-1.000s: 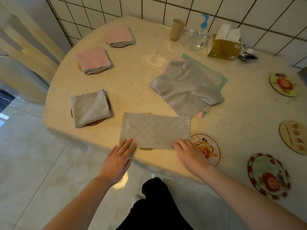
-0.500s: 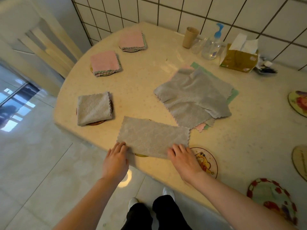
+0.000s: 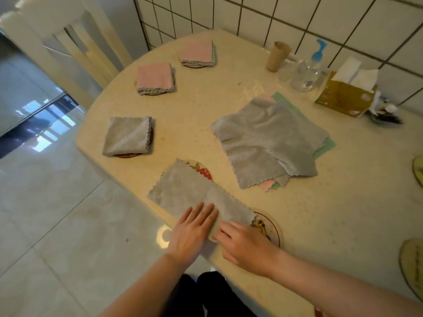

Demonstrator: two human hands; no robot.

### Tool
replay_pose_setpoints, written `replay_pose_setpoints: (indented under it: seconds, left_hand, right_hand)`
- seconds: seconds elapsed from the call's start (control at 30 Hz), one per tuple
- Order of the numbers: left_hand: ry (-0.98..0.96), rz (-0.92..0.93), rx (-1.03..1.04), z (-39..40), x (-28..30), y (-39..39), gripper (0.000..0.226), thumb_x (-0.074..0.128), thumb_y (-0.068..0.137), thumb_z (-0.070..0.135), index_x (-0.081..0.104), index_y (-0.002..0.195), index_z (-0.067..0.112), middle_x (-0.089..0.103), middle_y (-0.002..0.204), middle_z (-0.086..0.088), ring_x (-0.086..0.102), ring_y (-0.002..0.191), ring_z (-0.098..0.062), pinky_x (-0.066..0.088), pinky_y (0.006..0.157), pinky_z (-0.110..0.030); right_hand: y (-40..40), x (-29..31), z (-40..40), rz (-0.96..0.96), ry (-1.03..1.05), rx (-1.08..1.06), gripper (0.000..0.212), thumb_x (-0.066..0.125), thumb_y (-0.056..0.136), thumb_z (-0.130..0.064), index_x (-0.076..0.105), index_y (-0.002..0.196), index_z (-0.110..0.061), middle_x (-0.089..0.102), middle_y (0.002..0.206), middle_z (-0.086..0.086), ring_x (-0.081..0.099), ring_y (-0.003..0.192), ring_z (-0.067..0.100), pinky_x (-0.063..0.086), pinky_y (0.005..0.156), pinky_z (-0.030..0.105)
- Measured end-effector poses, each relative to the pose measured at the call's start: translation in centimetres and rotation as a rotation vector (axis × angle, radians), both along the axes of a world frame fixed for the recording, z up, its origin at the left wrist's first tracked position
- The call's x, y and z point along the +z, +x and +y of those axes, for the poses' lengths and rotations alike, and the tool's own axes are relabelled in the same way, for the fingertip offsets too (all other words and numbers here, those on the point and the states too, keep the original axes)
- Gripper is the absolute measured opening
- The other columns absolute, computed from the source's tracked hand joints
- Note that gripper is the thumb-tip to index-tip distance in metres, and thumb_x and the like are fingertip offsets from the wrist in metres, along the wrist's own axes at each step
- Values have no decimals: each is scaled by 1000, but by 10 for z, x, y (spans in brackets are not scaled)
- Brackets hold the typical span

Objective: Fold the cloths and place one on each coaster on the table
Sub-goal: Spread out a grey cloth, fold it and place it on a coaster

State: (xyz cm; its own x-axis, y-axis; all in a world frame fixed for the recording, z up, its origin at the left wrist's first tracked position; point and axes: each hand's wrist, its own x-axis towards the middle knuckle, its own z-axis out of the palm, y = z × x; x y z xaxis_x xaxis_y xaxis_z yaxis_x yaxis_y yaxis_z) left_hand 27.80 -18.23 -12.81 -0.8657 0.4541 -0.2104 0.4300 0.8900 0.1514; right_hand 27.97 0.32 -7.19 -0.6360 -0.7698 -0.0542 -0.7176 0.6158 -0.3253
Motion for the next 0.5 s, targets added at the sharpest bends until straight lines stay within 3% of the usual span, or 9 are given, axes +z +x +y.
replay_pose_setpoints:
  seconds: [0.1, 0.2, 0.3, 0.37, 0.4, 0.43, 0.5]
  left_hand:
    - [-3, -28, -57, -4, -1, 10, 52, 35, 90, 38, 49, 138, 26, 51, 141, 5, 48, 130, -21, 36, 105, -44]
    - [-4, -56, -98, -14, 0, 20, 56, 35, 89, 44, 45, 141, 28, 48, 144, 6, 44, 132, -18, 36, 106, -42]
    - [46, -138, -2, -25, 3, 25, 61, 35, 89, 54, 33, 146, 31, 41, 148, 6, 36, 137, -14, 36, 110, -39]
    - [183, -184, 119, -30, 6, 26, 61, 33, 92, 55, 23, 149, 34, 27, 154, 10, 18, 142, -7, 20, 117, -33]
    - [268, -228, 187, -33, 9, 25, 60, 35, 93, 53, 23, 149, 35, 22, 155, 12, 12, 142, -3, 12, 117, -26]
    - [353, -260, 265, -36, 12, 25, 57, 38, 94, 50, 26, 148, 36, 23, 155, 14, 13, 142, -1, 10, 116, -20]
    - [486, -291, 390, -36, 19, 22, 48, 46, 97, 39, 37, 144, 35, 36, 150, 13, 29, 139, -3, 20, 114, -19]
  right_hand:
    - [-13, 2, 13, 27, -41, 67, 16, 56, 83, -19, 60, 98, -17, 58, 90, -2, 55, 79, 13, 49, 68, 25]
    - [-44, -13, 20, 60, 50, 57, 58, 72, 69, -6, 54, 123, -14, 60, 119, 4, 59, 107, 19, 53, 84, 30]
    - [-69, -22, 15, -16, 247, 231, 82, 64, 75, 4, 28, 146, -20, 31, 152, 4, 30, 139, 21, 35, 107, 37]
    - [-83, -22, 15, -89, 351, 309, 85, 54, 82, 6, 13, 150, -26, 10, 159, -2, 9, 145, 16, 22, 113, 38]
    - [-89, -22, 15, -89, 367, 345, 83, 51, 84, 5, 12, 150, -28, 8, 159, -3, 8, 145, 16, 22, 112, 38]
    - [-95, -24, 14, -80, 378, 380, 83, 51, 84, 5, 12, 149, -28, 9, 159, -3, 10, 145, 15, 24, 111, 38]
    - [-102, -27, 16, -104, 340, 374, 78, 54, 83, 2, 22, 147, -27, 21, 156, -3, 21, 142, 14, 33, 108, 37]
